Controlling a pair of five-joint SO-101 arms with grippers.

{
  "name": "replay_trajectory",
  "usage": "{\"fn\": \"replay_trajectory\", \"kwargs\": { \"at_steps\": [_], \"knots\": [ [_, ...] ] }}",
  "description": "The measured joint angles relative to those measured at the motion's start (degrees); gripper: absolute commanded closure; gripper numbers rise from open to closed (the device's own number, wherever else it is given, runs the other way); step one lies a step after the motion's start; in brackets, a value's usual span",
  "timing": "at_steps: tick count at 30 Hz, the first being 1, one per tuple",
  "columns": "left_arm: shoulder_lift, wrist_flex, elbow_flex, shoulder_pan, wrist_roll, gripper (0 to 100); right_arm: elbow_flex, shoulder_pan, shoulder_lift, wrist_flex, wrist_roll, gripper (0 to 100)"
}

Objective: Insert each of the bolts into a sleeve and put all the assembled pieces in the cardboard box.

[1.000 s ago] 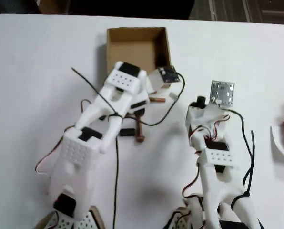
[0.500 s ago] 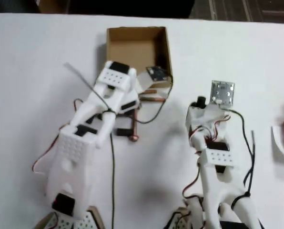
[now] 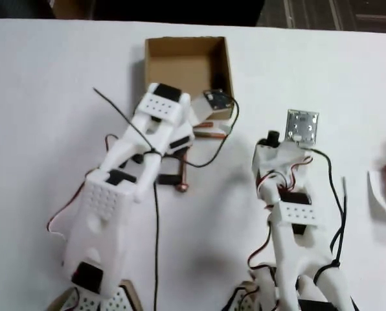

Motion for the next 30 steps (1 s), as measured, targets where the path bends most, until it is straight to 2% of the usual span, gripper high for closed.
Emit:
{"fn": "replay_trajectory", "kwargs": {
  "at_steps": [7, 11, 21, 26, 30],
  "knots": [
    [1.05, 0.00, -0.53, 0.18, 0.70, 87, 0.00, 0.00, 0.00, 0.00, 0.00, 97.8],
    [2.99, 0.18, -1.67, 0.35, 0.79, 98, 0.00, 0.00, 0.00, 0.00, 0.00, 97.8],
    [3.52, 0.79, -1.67, 0.88, 0.79, 97, 0.79, 0.00, 0.00, 0.00, 0.00, 97.8],
    [1.41, 3.16, -1.58, 0.88, 0.88, 97, 0.79, 0.00, 0.00, 0.00, 0.00, 97.8],
    [-2.90, 6.86, -1.49, 0.35, 3.78, 97, 0.79, 0.00, 0.00, 0.00, 0.00, 97.8]
  ]
}}
